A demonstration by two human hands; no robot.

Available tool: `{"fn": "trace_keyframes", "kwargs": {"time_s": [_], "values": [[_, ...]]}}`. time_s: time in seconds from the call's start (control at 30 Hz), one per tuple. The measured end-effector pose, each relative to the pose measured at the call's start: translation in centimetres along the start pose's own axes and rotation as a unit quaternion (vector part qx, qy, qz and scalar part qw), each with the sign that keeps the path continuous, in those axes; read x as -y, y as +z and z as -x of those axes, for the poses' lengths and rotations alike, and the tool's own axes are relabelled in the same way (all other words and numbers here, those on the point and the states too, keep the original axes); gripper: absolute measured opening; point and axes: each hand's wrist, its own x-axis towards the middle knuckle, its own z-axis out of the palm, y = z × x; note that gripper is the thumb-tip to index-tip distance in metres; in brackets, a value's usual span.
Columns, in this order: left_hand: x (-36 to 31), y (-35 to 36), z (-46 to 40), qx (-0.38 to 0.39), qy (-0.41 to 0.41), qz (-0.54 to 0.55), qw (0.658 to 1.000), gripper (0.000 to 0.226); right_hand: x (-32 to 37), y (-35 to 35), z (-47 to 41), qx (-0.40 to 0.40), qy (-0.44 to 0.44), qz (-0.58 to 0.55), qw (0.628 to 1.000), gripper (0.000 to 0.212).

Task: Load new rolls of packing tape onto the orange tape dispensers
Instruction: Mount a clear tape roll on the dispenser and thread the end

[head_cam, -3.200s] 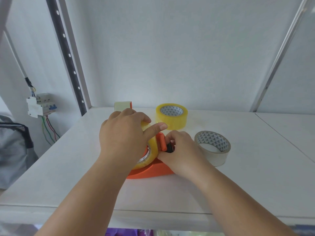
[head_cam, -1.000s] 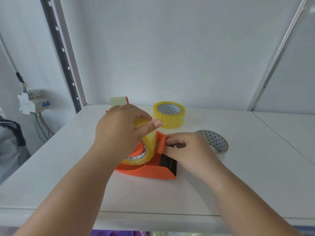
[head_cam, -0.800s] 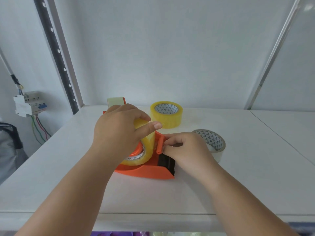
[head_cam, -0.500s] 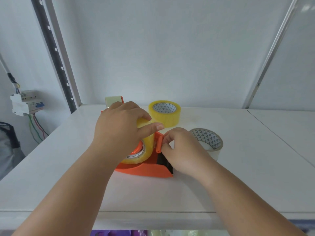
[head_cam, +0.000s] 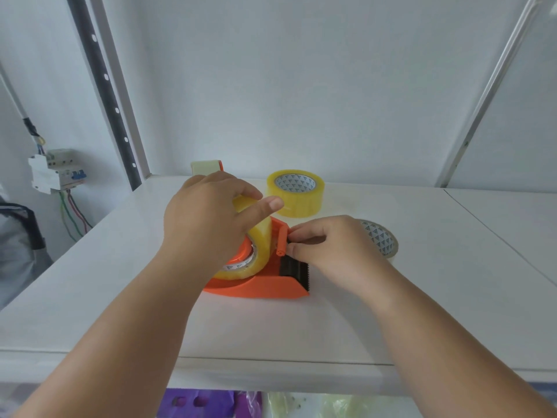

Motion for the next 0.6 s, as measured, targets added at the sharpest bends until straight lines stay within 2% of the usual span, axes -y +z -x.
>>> {"fn": "trace_keyframes", "kwargs": {"time_s": [0.27, 0.4, 0.6], "values": [[-0.2, 0.0, 0.0, -0.007, -0.023, -0.005, 1.0, 0.069, 0.2, 1.0, 0.0, -0.049, -0.012, 0.011, 0.999, 0.006], [0.1, 0.1, -0.1, -0.009, -0.033, -0.006, 0.999, 0.07, 0.4, 1.7, 0.0, -0.075, -0.01, 0.014, 0.997, 0.01], [0.1, 0.1, -0.1, -0.005, -0.017, -0.001, 1.0, 0.07, 0.4, 0.7, 0.2, -0.028, 0.007, -0.015, 0.999, 0.009]]}}
